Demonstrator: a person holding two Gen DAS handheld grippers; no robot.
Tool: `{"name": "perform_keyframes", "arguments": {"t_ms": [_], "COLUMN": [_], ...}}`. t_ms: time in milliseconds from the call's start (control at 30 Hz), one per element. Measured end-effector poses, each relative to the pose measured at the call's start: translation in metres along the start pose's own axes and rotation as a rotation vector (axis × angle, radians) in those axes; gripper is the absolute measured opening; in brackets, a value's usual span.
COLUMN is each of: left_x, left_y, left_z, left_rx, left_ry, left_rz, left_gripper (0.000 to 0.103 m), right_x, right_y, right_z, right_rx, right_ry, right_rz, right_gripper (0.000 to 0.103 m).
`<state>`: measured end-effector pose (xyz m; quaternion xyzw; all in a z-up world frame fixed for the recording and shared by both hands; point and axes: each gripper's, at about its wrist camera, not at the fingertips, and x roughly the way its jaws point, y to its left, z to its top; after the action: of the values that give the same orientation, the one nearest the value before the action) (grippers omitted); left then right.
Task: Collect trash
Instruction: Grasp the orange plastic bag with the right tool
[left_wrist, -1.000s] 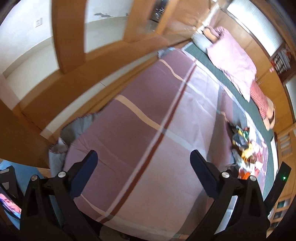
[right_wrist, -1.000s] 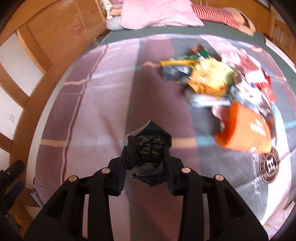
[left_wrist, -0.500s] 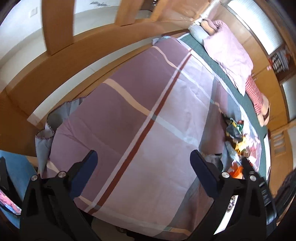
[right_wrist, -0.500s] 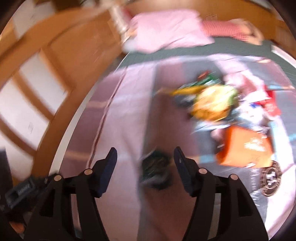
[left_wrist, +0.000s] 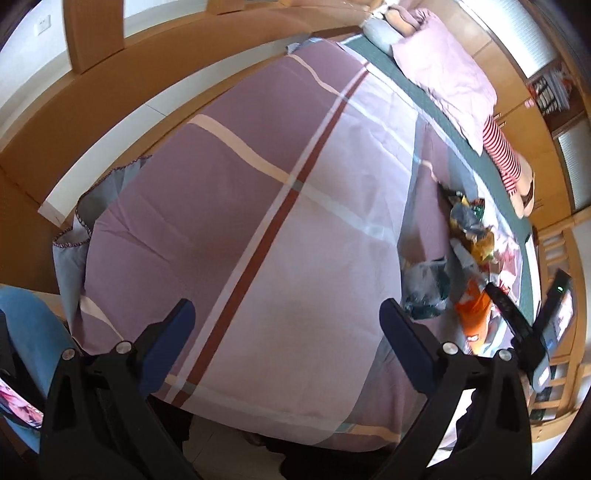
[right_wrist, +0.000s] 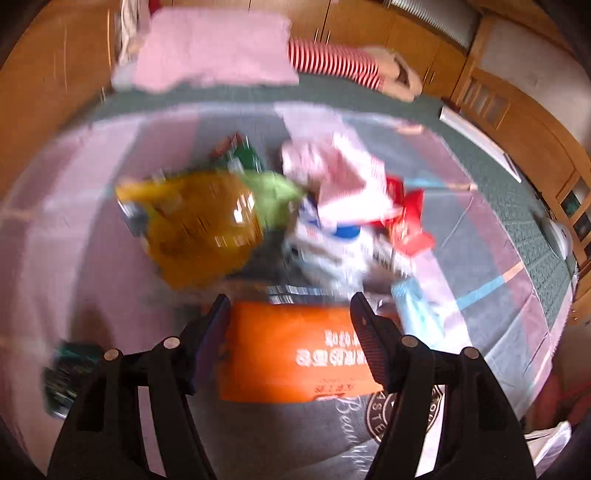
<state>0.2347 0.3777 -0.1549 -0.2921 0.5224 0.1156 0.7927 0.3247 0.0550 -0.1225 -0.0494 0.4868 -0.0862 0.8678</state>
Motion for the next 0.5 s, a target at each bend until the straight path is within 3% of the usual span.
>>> {"name": "perform_keyframes", "arguments": {"t_ms": [100,167,200,267,500], "left_x": [0.000,0.002,0.004,0.006,0.010], "left_y": [-0.005,-0.011,-0.016,-0.021,-0.028], "left_z": [0.001,0.001,0.001,0.000,-0.004], "left_rx": [0.002,0.014,0.022,0.033,0.061], "left_ry": [-0.015,-0.018,-0.017,-0.009,-0.005], "left_rz": [0.006,0.011,0.012,0.009,0.022], "left_gripper": [0.099,0.099,0.099,0.099,0.099], "right_x": [0.018,0.020,0.017,0.011,-0.012], "right_y": [-0.001,0.005,0.011,0.021,0.031], "right_z": [-0.006,-0.009,-0.011,-0.013,-0.017], "right_rx": [-0.026,-0.072,-0.107,-0.173,-0.245], "right_ry": [0.075,0.082,0.069,0.037,-0.052], "right_rz": [0.010,0.003,-0.003,-0.012,0.018], "right_gripper": [0.066,0.057,0.054,0.036,0.022]}}
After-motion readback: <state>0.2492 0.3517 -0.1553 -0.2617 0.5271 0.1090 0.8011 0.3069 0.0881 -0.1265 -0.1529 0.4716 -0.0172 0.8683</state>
